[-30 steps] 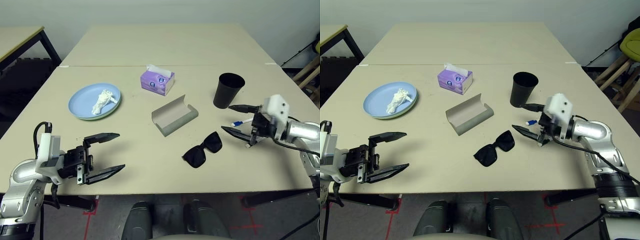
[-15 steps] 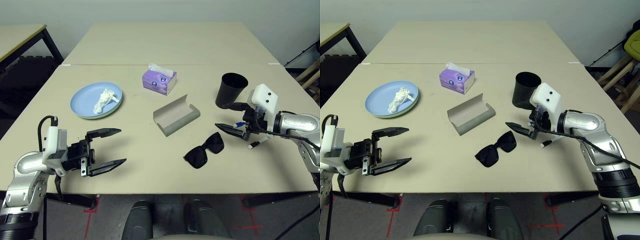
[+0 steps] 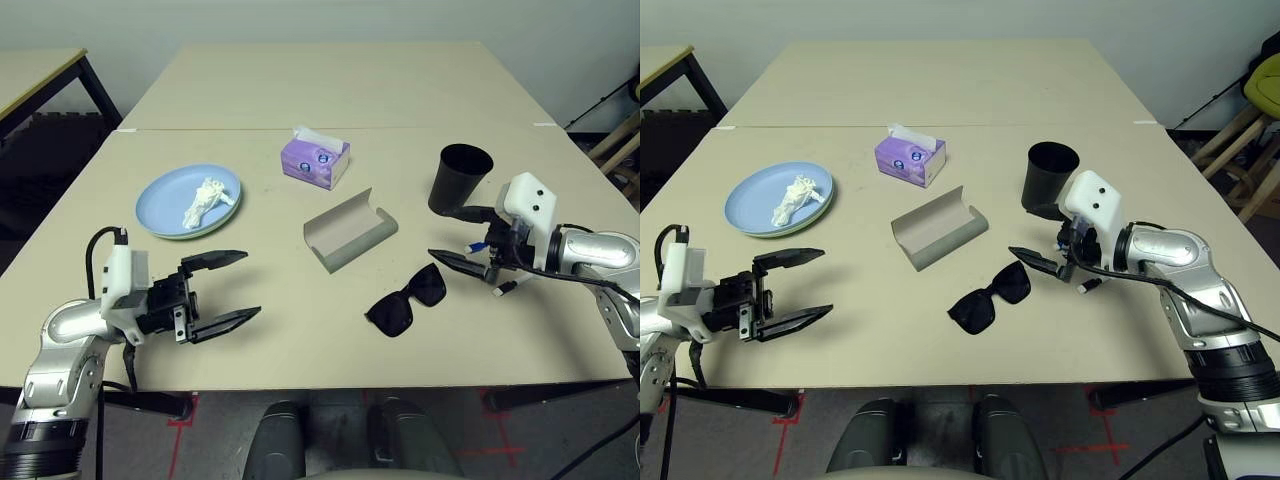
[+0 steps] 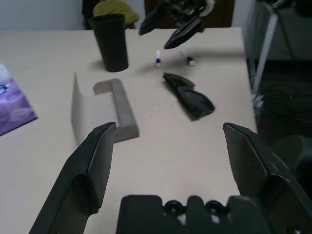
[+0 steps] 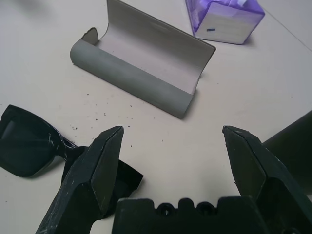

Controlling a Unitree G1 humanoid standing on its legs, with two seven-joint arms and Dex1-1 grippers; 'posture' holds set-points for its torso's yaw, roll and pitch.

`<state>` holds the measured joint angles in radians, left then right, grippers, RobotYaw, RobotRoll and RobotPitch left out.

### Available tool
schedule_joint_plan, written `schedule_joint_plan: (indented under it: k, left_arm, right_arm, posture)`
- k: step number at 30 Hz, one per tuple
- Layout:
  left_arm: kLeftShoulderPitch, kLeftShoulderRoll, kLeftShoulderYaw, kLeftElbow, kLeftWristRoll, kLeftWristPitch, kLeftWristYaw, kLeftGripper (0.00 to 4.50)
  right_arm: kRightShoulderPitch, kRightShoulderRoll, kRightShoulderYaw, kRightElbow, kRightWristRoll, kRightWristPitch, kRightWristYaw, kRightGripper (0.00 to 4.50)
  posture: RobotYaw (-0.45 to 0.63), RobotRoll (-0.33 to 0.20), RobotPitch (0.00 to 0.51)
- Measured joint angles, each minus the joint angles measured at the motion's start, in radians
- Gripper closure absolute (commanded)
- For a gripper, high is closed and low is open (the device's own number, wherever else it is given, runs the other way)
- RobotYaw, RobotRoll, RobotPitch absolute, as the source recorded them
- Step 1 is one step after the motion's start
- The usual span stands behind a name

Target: Organize and tidy the items on the table.

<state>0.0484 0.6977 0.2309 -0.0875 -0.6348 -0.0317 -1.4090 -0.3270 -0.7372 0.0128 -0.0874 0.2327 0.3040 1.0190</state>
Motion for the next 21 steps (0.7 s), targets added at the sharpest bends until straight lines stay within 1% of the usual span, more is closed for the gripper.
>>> schedule_joint_plan:
  k: [6, 13, 15, 18, 21]
  left_arm:
    - [-0.002, 0.001, 0.004, 0.005, -0.021, -0.018, -0.058, 0.03]
    - [-0.031, 0.003, 0.006, 0.033, -0.021, -0.034, -0.082, 0.03]
    - [-0.038, 0.004, 0.006, 0.044, -0.021, -0.035, -0.082, 0.03]
    - [-0.044, 0.006, 0.006, 0.072, -0.021, -0.037, -0.093, 0.03]
    - [-0.058, 0.010, 0.006, 0.104, -0.019, -0.042, -0.099, 0.03]
  right_arm:
    - [-0.040, -0.024, 0.026, -0.005, 0.012, 0.015, 0.077, 0.00]
    - [-0.162, -0.050, 0.053, -0.044, 0.033, 0.199, 0.094, 0.00]
    - [-0.176, -0.062, 0.063, -0.063, 0.030, 0.202, 0.103, 0.00]
    - [-0.202, -0.090, 0.100, -0.076, -0.004, 0.186, 0.115, 0.00]
    - [-0.207, -0.102, 0.122, -0.080, -0.007, 0.156, 0.152, 0.00]
  posture:
    - [0.11, 0.000, 0.079]
    - [0.11, 0.000, 0.077]
    - [0.11, 0.000, 0.077]
    - [0.11, 0.000, 0.077]
    - [0.10, 0.000, 0.077]
